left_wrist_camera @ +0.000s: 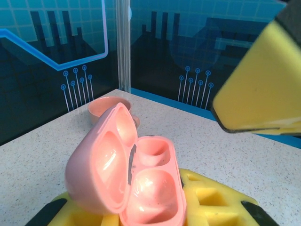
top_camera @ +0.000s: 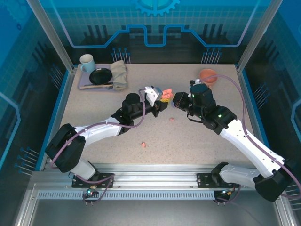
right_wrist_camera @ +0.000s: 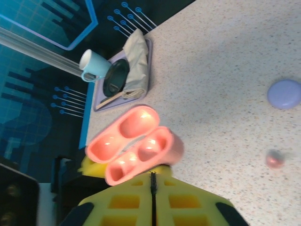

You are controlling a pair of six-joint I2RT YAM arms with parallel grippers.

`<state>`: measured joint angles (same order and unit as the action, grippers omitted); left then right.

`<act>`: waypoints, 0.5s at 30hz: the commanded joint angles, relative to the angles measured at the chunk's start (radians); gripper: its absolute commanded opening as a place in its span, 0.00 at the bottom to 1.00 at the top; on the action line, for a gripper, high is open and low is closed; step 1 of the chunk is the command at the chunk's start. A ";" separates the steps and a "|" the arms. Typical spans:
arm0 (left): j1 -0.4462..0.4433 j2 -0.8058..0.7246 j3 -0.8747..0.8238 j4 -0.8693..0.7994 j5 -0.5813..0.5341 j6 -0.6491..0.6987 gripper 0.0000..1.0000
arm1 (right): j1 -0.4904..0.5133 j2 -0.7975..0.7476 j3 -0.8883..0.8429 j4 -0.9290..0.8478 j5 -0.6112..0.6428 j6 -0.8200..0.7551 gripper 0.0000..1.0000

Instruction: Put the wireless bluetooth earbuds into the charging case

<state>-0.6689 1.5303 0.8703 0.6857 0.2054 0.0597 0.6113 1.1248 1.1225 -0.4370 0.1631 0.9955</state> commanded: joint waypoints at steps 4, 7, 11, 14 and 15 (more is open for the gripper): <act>-0.001 -0.048 -0.059 0.012 -0.080 -0.015 0.00 | -0.100 -0.001 -0.166 -0.096 0.071 0.010 0.23; -0.001 -0.074 -0.094 0.018 -0.113 -0.016 0.00 | -0.149 0.022 -0.250 -0.065 0.034 0.017 0.39; 0.002 -0.112 -0.128 -0.010 -0.213 -0.027 0.00 | -0.147 0.104 -0.274 -0.045 -0.002 -0.016 0.59; 0.032 -0.143 -0.149 -0.035 -0.265 -0.066 0.00 | -0.138 0.200 -0.226 -0.048 -0.041 -0.037 0.68; 0.047 -0.155 -0.157 -0.040 -0.285 -0.085 0.00 | -0.133 0.240 -0.194 -0.050 -0.053 -0.045 0.69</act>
<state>-0.6540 1.4235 0.7357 0.6579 0.0132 0.0277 0.4706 1.3003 0.8585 -0.4953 0.1574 0.9779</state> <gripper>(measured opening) 0.223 0.685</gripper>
